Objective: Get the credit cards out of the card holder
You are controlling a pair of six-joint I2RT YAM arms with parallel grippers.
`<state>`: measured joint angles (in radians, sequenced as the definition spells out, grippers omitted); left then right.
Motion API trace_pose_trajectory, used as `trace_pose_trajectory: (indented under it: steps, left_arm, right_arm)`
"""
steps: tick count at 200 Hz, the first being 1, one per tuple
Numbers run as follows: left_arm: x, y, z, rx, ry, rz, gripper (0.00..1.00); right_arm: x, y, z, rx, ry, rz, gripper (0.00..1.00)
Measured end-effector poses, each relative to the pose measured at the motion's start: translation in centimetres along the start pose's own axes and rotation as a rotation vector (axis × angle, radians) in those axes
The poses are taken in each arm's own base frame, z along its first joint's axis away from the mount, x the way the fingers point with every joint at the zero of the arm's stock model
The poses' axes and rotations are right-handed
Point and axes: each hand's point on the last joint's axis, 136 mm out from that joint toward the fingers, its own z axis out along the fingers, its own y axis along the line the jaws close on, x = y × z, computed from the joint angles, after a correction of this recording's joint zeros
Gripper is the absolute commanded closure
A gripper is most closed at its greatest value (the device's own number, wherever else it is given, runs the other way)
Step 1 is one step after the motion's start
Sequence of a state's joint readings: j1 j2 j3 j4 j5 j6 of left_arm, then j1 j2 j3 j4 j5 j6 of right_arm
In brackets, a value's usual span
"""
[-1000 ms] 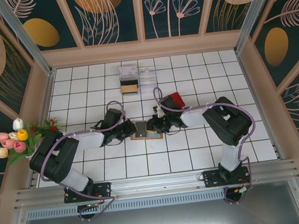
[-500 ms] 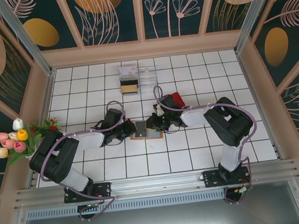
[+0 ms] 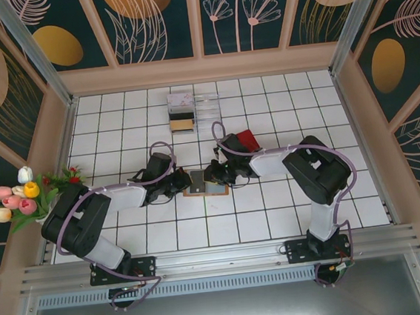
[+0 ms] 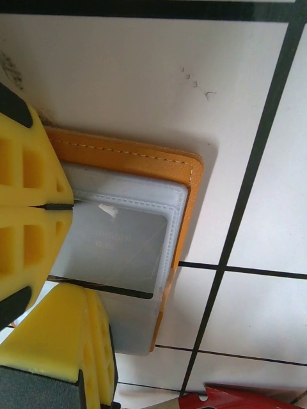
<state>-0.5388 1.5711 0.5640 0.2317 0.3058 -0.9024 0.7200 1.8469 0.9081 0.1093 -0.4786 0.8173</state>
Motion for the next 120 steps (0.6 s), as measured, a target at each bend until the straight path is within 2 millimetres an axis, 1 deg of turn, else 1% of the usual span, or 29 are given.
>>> trace_pose_trajectory:
  steps: [41, 91, 120]
  left_arm:
    - [0.01, 0.0, 0.0, 0.0, 0.0, 0.0, 0.93]
    - [0.02, 0.02, -0.01, 0.0, 0.0, 0.0, 0.93]
    - [0.03, 0.04, -0.02, -0.001, 0.0, 0.0, 0.92]
  right_arm:
    - [0.04, -0.03, 0.06, 0.004, 0.001, -0.001, 0.84]
    - [0.19, 0.39, 0.48, -0.031, 0.02, -0.008, 0.85]
    - [0.2, 0.49, 0.54, -0.035, 0.024, -0.008, 0.9]
